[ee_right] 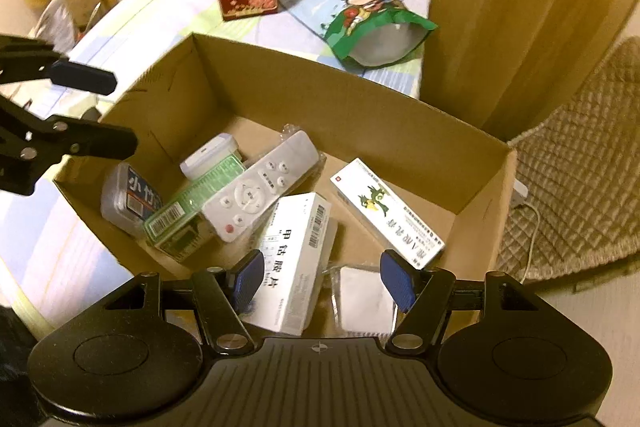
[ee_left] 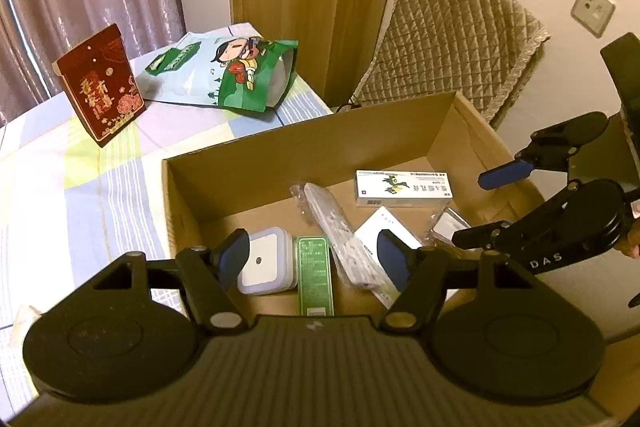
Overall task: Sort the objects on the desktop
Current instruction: 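Lift both tools out of the box and move back toward the table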
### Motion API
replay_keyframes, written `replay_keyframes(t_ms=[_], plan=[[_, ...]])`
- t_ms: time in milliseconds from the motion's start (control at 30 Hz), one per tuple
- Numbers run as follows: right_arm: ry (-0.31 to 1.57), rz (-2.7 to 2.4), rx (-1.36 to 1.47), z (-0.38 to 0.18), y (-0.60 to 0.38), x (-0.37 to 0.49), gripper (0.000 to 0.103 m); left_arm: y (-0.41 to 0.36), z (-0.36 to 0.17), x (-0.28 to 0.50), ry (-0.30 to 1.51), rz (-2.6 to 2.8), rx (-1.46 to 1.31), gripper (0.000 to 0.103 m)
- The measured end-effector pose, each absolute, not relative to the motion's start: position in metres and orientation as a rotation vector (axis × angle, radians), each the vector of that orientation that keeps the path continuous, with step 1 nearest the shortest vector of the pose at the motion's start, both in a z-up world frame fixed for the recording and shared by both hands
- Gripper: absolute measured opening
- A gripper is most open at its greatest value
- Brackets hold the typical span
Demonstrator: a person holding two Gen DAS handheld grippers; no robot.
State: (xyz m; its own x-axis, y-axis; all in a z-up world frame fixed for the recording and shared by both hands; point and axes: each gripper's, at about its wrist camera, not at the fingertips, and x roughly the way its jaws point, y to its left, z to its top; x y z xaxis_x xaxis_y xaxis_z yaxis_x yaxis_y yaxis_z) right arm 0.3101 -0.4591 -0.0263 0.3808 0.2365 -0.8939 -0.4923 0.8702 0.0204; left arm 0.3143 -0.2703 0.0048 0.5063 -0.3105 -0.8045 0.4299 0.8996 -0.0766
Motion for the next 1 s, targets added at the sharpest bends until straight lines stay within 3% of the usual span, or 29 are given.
replay_keyframes(t_ms=[1000], plan=[[0.986,0.176,0.078,0.004,-0.416,0.191,0.068,-0.180,0.026,0.228,0.879,-0.657,0.205,0.077]])
